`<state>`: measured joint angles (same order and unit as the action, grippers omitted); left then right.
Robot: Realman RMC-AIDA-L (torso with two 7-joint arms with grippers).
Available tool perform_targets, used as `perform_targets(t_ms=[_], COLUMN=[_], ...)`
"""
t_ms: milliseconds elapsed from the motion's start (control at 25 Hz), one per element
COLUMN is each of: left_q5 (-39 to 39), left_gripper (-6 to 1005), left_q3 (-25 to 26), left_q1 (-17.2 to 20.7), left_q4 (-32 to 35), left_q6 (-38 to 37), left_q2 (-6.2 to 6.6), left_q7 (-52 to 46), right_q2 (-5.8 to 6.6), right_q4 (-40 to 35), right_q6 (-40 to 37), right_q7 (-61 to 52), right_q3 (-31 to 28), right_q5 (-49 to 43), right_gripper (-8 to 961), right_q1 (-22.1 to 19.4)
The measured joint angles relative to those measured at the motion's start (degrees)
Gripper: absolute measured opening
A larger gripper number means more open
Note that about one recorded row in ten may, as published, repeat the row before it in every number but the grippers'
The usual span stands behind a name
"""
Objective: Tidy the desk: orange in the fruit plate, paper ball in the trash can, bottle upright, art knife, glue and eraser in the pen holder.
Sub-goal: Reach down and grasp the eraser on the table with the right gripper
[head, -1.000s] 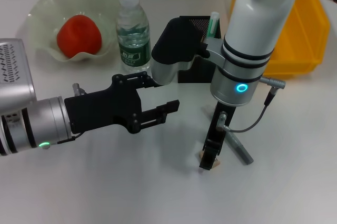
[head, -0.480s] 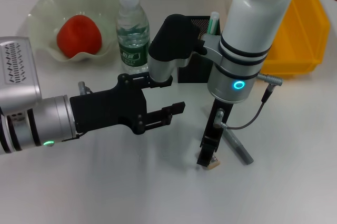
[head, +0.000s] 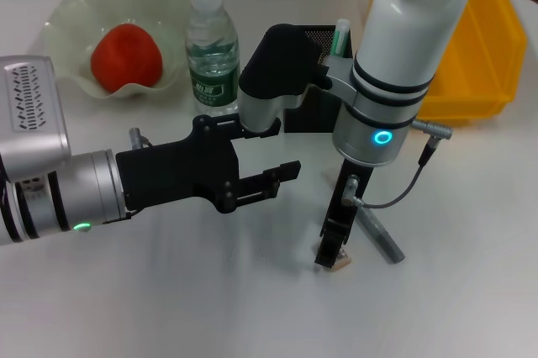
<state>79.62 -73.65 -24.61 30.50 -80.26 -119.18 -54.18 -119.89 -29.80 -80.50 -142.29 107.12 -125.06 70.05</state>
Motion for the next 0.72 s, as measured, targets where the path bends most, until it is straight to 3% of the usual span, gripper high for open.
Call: perform_targets(t_ms=[280,520,720], left_q5=[-1.2,-1.4,-1.5], left_gripper=[601,602,601], left_q3=[-0.5,-0.7,-0.7], left_q1=[0.1,0.2,-0.1], left_q4=[0.0,0.0,-0.8], left_q6=[0.0,0.4,0.5], left_q2=[0.00,0.00,0.00], left_q7=[0.0,0.4,0.6], right_q2=[0.00,0.00,0.00], right_q4=[-0.2,-0.2,-0.3], right_q6=[0.1,0.1,0.1], right_q7=[0.0,0.0,0.0], right_q3=[0.0,0.0,0.1], right_q5=[0.0,0.0,0.8], right_gripper=[632,515,515], right_q1=[-0.1,-0.1,-0.1])
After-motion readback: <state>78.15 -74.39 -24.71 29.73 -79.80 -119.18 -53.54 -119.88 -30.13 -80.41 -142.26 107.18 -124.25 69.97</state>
